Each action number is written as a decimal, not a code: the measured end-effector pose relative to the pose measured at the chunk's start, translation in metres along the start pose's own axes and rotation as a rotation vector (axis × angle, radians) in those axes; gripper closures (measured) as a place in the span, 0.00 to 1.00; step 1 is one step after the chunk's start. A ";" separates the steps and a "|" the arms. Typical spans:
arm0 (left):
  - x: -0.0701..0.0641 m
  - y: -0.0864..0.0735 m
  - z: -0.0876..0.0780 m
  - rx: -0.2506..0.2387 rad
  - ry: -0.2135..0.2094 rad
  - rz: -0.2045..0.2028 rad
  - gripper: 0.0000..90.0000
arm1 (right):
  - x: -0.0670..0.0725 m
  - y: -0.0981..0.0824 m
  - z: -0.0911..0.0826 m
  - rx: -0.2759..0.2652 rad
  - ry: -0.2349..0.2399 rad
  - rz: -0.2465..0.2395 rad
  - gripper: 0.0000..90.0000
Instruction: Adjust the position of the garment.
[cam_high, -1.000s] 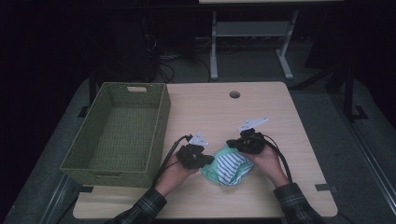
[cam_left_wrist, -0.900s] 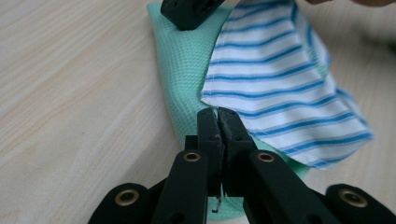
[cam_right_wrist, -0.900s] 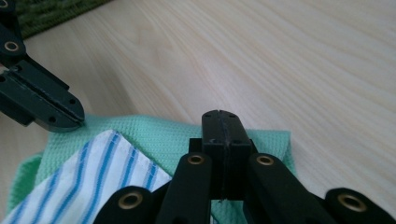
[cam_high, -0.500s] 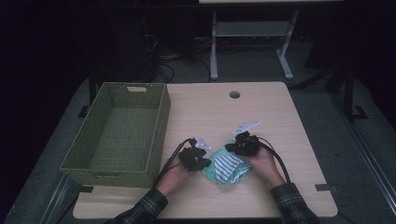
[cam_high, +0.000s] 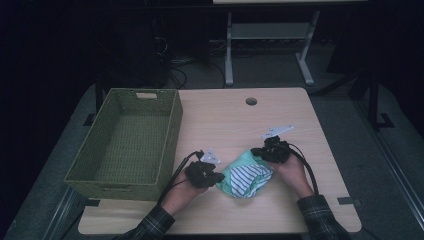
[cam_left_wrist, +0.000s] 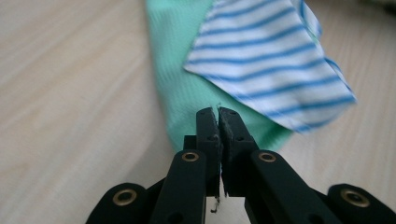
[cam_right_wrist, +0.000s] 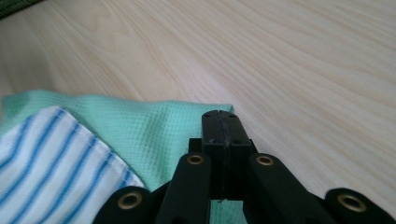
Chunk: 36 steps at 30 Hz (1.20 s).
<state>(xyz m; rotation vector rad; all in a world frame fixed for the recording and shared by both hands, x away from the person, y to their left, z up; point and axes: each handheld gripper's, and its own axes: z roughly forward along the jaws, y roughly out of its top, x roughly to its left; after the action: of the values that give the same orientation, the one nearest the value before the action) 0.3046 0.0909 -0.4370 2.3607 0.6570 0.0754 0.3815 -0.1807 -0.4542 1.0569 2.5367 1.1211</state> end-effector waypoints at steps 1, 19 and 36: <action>-0.001 -0.002 0.002 0.003 -0.002 -0.006 0.97 | 0.000 0.000 0.001 0.005 -0.001 -0.002 1.00; 0.006 0.006 0.025 0.089 0.050 0.004 0.99 | -0.005 -0.013 0.004 0.058 -0.042 -0.002 1.00; 0.040 0.033 0.044 0.071 0.102 -0.056 1.00 | -0.004 -0.041 -0.029 0.091 -0.094 0.023 1.00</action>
<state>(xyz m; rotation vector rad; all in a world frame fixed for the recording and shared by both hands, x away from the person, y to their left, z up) 0.3634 0.0624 -0.4543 2.4178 0.7861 0.1514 0.3507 -0.2190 -0.4632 1.1359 2.5294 0.9457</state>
